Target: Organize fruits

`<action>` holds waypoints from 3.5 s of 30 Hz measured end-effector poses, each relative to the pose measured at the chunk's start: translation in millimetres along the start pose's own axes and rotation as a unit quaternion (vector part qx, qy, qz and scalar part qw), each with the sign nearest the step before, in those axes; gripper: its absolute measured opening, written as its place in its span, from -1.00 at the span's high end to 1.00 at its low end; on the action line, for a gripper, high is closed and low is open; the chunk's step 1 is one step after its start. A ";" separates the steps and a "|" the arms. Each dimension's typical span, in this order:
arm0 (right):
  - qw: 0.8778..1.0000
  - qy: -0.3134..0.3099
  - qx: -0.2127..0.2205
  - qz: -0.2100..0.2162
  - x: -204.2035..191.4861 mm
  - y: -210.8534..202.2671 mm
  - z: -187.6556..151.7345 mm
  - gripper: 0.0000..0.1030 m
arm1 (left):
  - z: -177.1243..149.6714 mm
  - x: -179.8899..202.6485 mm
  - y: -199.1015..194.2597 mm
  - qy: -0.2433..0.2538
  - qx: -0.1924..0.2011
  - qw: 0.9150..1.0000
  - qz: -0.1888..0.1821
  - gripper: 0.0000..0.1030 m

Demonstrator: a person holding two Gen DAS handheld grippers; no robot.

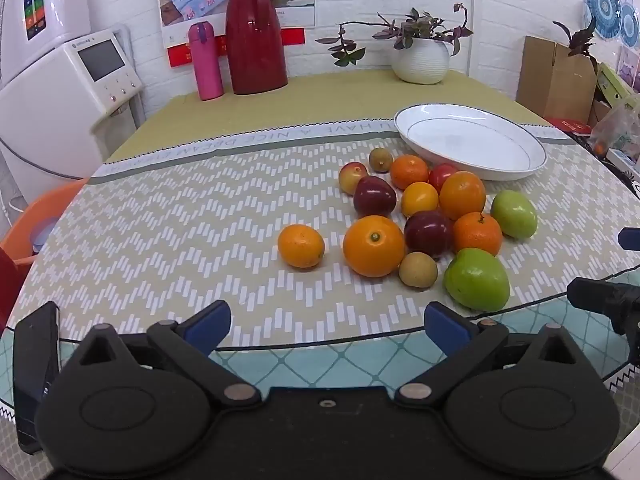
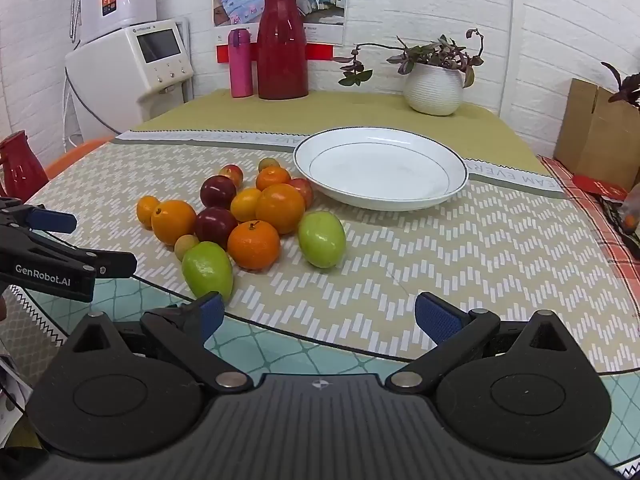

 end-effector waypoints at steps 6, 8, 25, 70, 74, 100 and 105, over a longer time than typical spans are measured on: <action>1.000 -0.001 0.001 0.001 0.9 1.1 -0.7 -1.00 | -0.3 2.9 1.7 -0.003 -0.004 1.000 0.001 -1.00; 1.000 -0.002 -0.001 -0.001 1.2 1.6 -1.3 -1.00 | -0.2 4.1 1.9 -0.004 -0.004 1.000 0.001 -1.00; 1.000 0.002 0.002 -0.004 4.6 0.8 -0.1 -1.00 | -3.7 -1.1 0.0 -0.006 -0.003 1.000 -0.014 -1.00; 1.000 0.005 0.001 -0.002 6.5 5.2 -4.2 -1.00 | -4.5 8.7 -1.1 0.003 -0.002 1.000 -0.013 -1.00; 1.000 0.007 0.001 0.001 7.0 6.8 -6.5 -1.00 | -4.4 9.2 -1.3 0.004 -0.001 1.000 -0.013 -1.00; 0.998 -0.002 0.055 0.037 26.5 14.2 11.8 -1.00 | -4.3 22.9 -3.4 0.019 -0.008 1.000 -0.013 -1.00; 0.997 -0.029 0.040 0.058 27.4 23.1 15.9 -1.00 | -5.9 38.6 -6.4 0.024 -0.018 0.999 -0.039 -1.00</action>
Point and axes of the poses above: each gripper's, at about its wrist camera, not at the fingertips, and y roughly the way its jaws point, x to its right, z to its top, the point moved 10 cm from there along y, roughly the way its jaws point, and after that the axes turned 13 degrees about z, right-handed, at the moved point
